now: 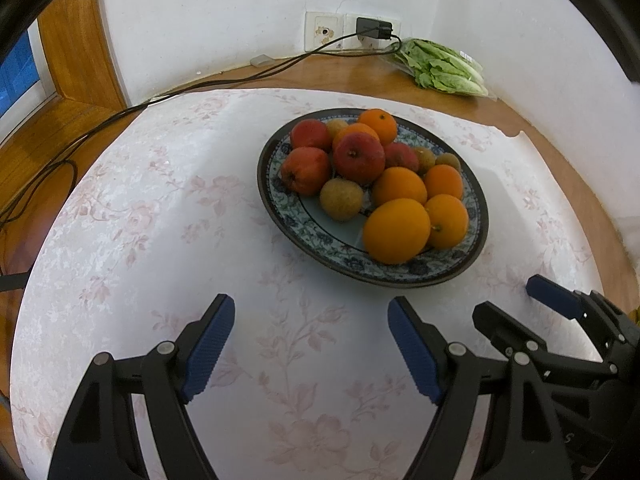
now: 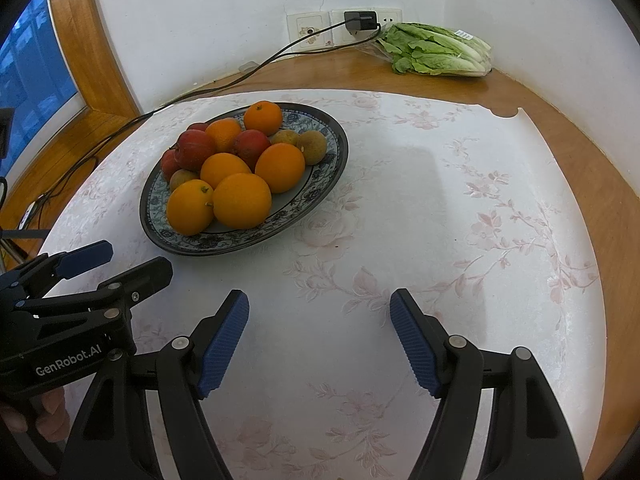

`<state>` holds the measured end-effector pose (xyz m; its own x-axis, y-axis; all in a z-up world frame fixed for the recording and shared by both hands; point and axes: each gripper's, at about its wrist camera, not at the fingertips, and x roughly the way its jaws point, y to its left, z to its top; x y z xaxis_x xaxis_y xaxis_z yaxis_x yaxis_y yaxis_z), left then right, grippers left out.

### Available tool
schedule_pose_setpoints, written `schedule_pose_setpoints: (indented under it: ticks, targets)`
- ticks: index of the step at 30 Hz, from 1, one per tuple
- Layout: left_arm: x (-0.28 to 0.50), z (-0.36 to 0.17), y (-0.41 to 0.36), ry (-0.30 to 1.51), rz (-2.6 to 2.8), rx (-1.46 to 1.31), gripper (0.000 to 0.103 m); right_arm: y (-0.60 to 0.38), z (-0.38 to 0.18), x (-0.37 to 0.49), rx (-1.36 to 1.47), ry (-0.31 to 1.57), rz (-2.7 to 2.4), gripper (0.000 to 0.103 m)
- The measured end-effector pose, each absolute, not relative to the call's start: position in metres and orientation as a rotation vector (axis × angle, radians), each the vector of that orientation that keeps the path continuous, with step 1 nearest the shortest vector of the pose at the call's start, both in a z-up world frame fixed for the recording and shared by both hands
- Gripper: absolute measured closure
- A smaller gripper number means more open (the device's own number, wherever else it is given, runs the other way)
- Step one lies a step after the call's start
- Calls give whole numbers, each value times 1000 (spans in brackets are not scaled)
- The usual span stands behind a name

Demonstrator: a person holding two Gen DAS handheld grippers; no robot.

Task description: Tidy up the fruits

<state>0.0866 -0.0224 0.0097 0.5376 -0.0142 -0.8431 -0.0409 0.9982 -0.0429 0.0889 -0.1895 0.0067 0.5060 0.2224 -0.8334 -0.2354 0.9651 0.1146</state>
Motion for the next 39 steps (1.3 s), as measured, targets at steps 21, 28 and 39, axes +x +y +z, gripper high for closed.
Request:
schedule_pose_setpoints:
  ticks: [21, 28, 39]
  targets:
    - [86, 10, -18, 1005, 22, -68, 21, -188, 6, 90, -27, 1006, 272, 26]
    - [85, 10, -18, 1005, 23, -68, 21, -188, 6, 91, -29, 1008, 271, 26]
    - [84, 10, -17, 1006, 24, -62, 21, -187, 5, 91, -32, 1003, 269, 26]
